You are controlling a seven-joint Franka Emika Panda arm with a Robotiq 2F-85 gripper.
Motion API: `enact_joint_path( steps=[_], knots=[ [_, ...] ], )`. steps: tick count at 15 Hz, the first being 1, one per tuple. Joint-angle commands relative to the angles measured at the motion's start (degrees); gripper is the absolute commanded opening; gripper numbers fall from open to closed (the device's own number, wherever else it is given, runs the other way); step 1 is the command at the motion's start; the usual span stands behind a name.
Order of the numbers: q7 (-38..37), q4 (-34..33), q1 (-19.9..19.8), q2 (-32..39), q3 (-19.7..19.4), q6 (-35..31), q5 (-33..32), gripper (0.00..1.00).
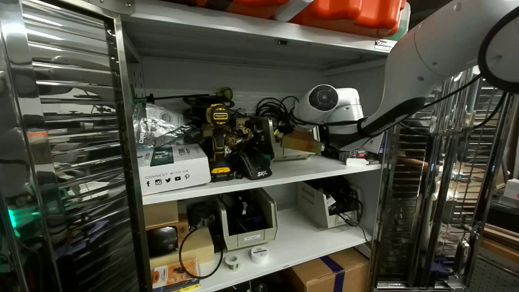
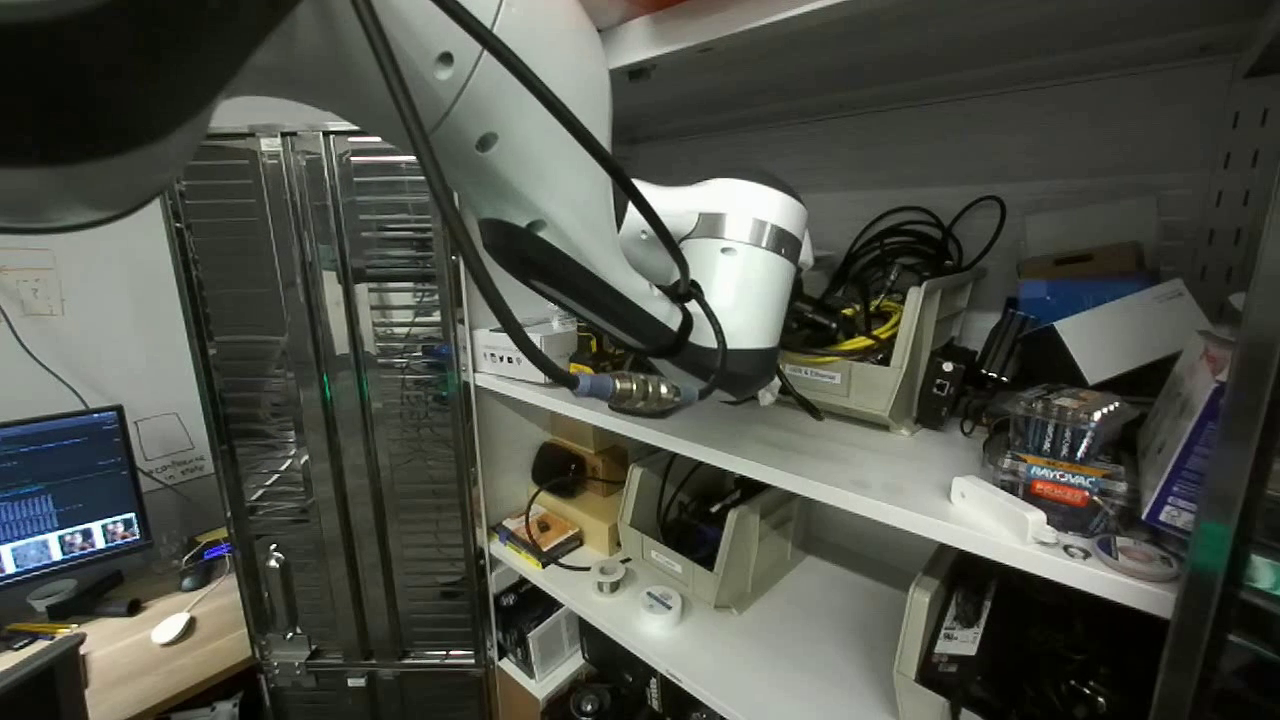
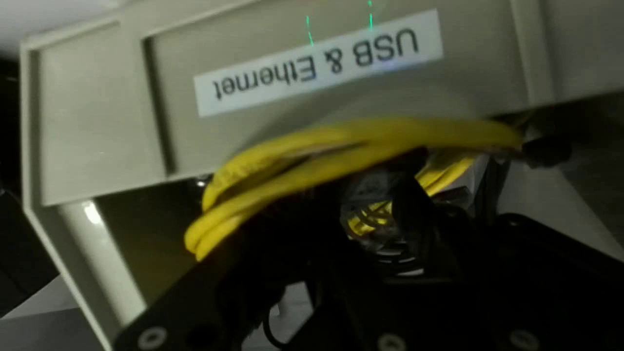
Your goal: Put the cable inside the compartment.
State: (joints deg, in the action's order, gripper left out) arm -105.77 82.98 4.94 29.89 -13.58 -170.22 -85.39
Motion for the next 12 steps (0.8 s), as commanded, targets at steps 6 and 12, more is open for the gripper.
enact_joint_path(
  steps=[6, 12],
  knots=[
    [1.8, 1.7, -0.7, -5.1, -0.1, -1.7, 0.4, 0.90],
    [4.1, 11.4, -1.4, -15.8, 1.0, -5.8, 3.0, 1.00]
  ],
)
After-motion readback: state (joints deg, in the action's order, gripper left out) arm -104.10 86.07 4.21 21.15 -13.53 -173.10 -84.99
